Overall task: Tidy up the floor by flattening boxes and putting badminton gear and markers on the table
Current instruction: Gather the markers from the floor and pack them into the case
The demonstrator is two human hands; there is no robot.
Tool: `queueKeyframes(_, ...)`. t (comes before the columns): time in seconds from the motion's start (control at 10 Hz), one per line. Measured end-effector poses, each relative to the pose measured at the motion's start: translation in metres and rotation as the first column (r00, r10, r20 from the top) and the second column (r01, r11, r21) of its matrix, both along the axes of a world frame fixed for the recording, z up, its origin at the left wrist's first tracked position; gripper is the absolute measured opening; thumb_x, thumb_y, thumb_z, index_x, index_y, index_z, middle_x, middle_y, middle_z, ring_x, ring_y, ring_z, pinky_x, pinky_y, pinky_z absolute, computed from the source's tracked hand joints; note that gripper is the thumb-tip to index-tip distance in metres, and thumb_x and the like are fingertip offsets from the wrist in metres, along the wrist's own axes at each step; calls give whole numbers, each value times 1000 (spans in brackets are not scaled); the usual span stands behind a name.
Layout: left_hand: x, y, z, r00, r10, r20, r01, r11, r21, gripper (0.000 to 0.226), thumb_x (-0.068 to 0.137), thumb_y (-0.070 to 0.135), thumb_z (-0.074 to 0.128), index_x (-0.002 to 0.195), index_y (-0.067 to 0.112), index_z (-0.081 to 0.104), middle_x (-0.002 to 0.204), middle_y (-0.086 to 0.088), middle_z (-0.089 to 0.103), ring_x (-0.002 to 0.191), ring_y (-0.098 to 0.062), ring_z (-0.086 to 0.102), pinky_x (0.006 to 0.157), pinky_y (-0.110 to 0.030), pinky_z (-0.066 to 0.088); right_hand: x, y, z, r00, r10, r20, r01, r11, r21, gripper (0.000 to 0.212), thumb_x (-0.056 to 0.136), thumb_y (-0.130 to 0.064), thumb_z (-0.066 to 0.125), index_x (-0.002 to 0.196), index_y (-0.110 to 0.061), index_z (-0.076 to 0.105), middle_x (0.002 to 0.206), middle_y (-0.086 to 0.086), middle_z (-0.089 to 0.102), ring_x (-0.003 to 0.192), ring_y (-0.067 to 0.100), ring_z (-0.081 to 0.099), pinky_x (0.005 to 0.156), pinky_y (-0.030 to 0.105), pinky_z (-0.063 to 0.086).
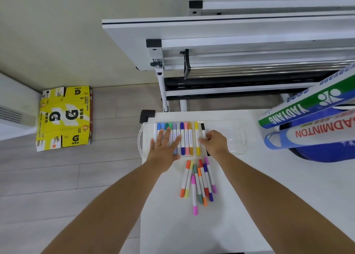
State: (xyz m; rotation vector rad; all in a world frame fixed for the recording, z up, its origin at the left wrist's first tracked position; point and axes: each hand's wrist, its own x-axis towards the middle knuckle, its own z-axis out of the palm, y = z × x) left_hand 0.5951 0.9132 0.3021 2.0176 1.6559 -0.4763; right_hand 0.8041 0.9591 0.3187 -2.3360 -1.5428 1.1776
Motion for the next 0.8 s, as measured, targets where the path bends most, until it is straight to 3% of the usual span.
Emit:
queueKeyframes(0.3,1,0,5,1000,-9,-4,9,1000,-15,78,98,58,39,153,42,-13,159,-4,-32,143,-31,-32,119,-56,-2,-2,-6,-3,997,13,81,-14,1000,4,32,95,-38,57,69,-18,59,67,-2,60,65,14,61,63,22,46)
queueKeyframes(0.6,0,0,1,1000,-6,-2,6,1000,-6,77,98,59,39,152,44,-14,159,-3,-33,143,-29,-33,118,-55,-3,-7,7,-10,990,11,138,-8,1000,-24,29,96,-37,56,80,-15,64,78,2,66,70,16,63,66,27,53)
queueKeyframes(0.8,-2,0,-4,1000,-8,9,7,1000,11,78,98,59,38,152,44,-15,158,-3,-34,142,-29,-34,119,-56,-2,-6,9,-13,959,83,273,-76,997,-33,32,95,-44,54,84,-16,62,82,2,65,74,18,61,70,32,51)
